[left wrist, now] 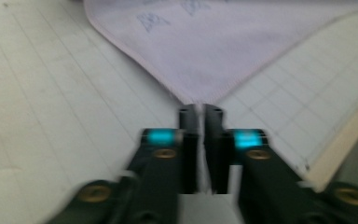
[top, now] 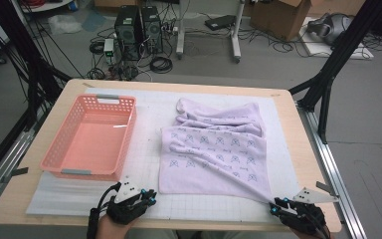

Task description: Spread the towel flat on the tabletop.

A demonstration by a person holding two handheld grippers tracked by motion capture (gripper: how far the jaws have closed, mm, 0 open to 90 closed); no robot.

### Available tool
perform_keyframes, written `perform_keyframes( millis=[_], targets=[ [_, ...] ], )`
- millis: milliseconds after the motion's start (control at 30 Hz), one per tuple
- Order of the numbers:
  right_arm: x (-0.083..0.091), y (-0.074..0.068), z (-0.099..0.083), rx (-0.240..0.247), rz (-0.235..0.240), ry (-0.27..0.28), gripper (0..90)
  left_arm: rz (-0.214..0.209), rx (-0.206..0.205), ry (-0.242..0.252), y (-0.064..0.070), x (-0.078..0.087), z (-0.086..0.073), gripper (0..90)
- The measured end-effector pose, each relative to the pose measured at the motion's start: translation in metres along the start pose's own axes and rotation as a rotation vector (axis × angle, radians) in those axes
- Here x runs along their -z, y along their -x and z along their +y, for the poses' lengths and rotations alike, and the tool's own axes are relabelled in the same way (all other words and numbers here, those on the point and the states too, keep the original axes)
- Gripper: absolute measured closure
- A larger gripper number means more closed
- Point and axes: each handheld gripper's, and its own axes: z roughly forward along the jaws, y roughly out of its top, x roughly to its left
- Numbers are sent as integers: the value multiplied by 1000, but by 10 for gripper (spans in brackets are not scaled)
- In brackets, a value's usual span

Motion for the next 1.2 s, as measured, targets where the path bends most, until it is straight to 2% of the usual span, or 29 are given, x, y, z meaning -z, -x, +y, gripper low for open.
perform_keyframes(
  millis=[33, 67, 100, 167, 267, 367, 433, 533, 567, 600, 667, 733, 767, 800, 833, 933, 1033, 1067, 1133, 1200],
  targets=[
    [2, 2, 1, -20, -9, 28, 618, -6, 19, 12, -1, -3, 2, 646],
    [3, 4, 2, -29, -22, 55, 617, -8, 23, 15, -2, -6, 4, 611],
    [5, 4, 4, -46, -29, 75, 617, -2, 22, 11, -3, -10, 7, 568],
    [4, 6, 7, -50, -57, 113, 617, 10, 27, -10, -6, -20, 11, 513],
    [-2, 9, 13, -70, -70, 139, 616, 31, 45, -24, -11, -33, 18, 498],
    [0, 10, 18, -104, -22, 200, 611, 31, 70, -34, -14, -42, 22, 488],
    [5, 8, 21, -90, -32, 230, 601, 32, 71, -54, -14, -48, 23, 481],
    [14, 9, 23, -63, -64, 274, 572, 49, 43, -54, -10, -50, 22, 458],
    [15, 11, 24, -70, -66, 274, 554, 57, 32, -48, -8, -50, 21, 457],
    [13, 13, 23, -77, -67, 255, 547, 74, 5, -47, -6, -49, 20, 472],
    [6, 18, 20, -77, -88, 211, 545, 110, -25, -45, -3, -49, 18, 563],
    [-2, 21, 19, -83, -96, 176, 545, 105, -43, -46, -3, -48, 18, 664],
    [-6, 22, 19, -81, -100, 161, 542, 88, -46, -44, -3, -47, 17, 736],
    [-9, 23, 20, -82, -101, 154, 538, 75, -53, -44, -2, -47, 17, 817],
    [-11, 23, 21, -85, -100, 149, 538, 76, -58, -46, -1, -47, 17, 861],
    [-21, 24, 23, -87, -95, 119, 546, 55, -21, -49, -4, -45, 17, 872],
    [-33, 20, 20, -59, -94, 56, 621, 21, 11, -57, -7, -40, 14, 875],
    [-33, 17, 20, -49, -110, 60, 668, 10, 17, -63, -8, -38, 14, 876],
    [-30, 17, 21, -28, -60, 36, 839, 2, 20, -67, -9, -34, 12, 876],
    [-28, 12, 20, 27, -64, 27, 870, -5, 12, -68, -9, -32, 10, 877]
  ],
)
